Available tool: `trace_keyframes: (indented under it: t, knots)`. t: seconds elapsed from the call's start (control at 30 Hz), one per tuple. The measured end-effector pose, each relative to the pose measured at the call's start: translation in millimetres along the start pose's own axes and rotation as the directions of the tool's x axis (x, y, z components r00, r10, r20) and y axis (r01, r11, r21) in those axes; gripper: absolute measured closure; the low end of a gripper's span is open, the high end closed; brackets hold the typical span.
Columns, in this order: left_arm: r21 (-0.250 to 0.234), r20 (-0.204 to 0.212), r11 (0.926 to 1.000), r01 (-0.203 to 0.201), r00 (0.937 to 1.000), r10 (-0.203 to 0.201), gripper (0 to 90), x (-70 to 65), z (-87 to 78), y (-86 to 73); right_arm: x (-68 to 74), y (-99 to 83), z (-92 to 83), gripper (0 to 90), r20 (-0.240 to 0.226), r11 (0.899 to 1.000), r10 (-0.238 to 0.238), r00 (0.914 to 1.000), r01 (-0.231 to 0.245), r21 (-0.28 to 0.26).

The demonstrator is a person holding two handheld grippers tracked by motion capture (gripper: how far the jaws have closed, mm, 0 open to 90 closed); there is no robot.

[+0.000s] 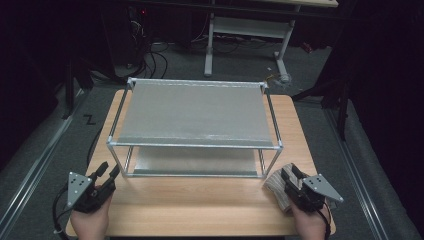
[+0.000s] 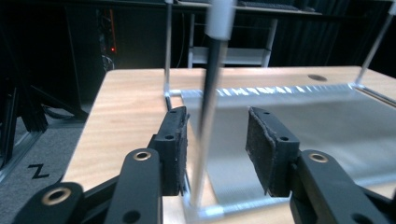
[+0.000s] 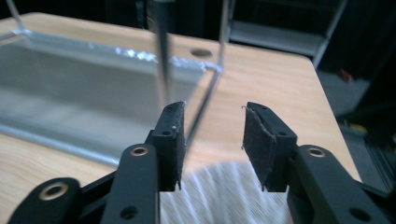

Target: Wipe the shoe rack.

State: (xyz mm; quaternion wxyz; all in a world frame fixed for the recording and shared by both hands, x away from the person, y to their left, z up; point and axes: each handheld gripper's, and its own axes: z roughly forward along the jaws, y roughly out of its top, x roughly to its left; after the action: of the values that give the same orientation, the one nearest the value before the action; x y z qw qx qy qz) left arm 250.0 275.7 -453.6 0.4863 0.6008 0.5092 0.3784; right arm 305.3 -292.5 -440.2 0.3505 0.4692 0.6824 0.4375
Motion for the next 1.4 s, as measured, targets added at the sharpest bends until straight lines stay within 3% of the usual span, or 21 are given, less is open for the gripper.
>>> trace_keyframes:
  t: [0.07,0.23,0.3,0.37,0.53,0.63,0.73,0.87,0.97,1.1,1.27,1.4]
  knots:
    - [0.019,0.028,0.9991,-0.038,0.9989,0.038,56.0,-10.0,-1.7,-2.9,-7.2,-3.7,-1.8,49.8,0.007,1.000,0.004,1.0000,-0.004,0.017]
    - [0.062,0.130,0.9976,-0.029,0.9913,0.021,53.6,-26.2,3.7,-16.5,-14.3,-17.7,-0.1,41.9,0.035,0.997,-0.013,0.9993,0.011,0.075]
    - [0.077,0.159,0.9959,-0.048,0.9867,0.035,52.5,-30.7,8.6,-17.8,-16.3,-22.9,2.5,40.4,0.040,0.995,-0.021,0.9990,0.017,0.103]
    - [0.083,0.166,0.9941,-0.069,0.9846,0.055,52.2,-34.1,12.0,-19.0,-18.1,-27.5,4.2,38.7,0.042,0.992,-0.029,0.9987,0.024,0.125]
    - [0.086,0.157,0.9955,-0.039,0.9873,0.025,52.2,-25.6,16.1,-19.5,-24.8,-39.7,8.2,36.8,0.023,0.980,0.003,0.9997,-0.008,0.198]
    - [0.093,0.159,0.9954,-0.026,0.9872,0.011,52.5,-22.5,19.4,-19.9,-23.6,-49.8,13.3,36.7,0.012,0.968,0.008,0.9999,-0.010,0.252]
    - [0.100,0.178,0.9946,-0.029,0.9839,0.011,52.3,-25.5,24.3,-19.3,-22.1,-57.8,18.1,39.7,-0.008,0.955,0.023,0.9997,-0.020,0.296]
    - [0.099,0.208,0.9942,-0.043,0.9779,0.022,51.2,-31.7,29.4,-18.6,-21.5,-58.7,16.1,57.2,-0.028,0.952,0.042,0.9987,-0.032,0.305]
    - [0.095,0.231,0.9939,-0.054,0.9724,0.031,50.7,-35.8,31.1,-17.9,-16.2,-58.8,14.9,68.8,-0.031,0.955,0.009,0.9995,0.001,0.297]
    - [0.086,0.256,0.9935,-0.074,0.9654,0.050,50.3,-39.0,33.1,-17.5,-10.0,-55.9,9.9,72.2,-0.006,0.963,-0.045,0.9990,0.045,0.265]
    - [0.083,0.264,0.9939,-0.072,0.9632,0.048,50.2,-40.8,38.6,-17.0,-1.7,-43.3,-11.1,72.1,-0.011,0.990,-0.015,0.9998,0.016,0.138]
    - [0.083,0.273,0.9928,-0.087,0.9600,0.061,50.2,-43.6,40.7,-17.6,4.0,-31.1,-24.2,71.8,-0.033,1.000,0.010,0.9994,-0.009,0.029]
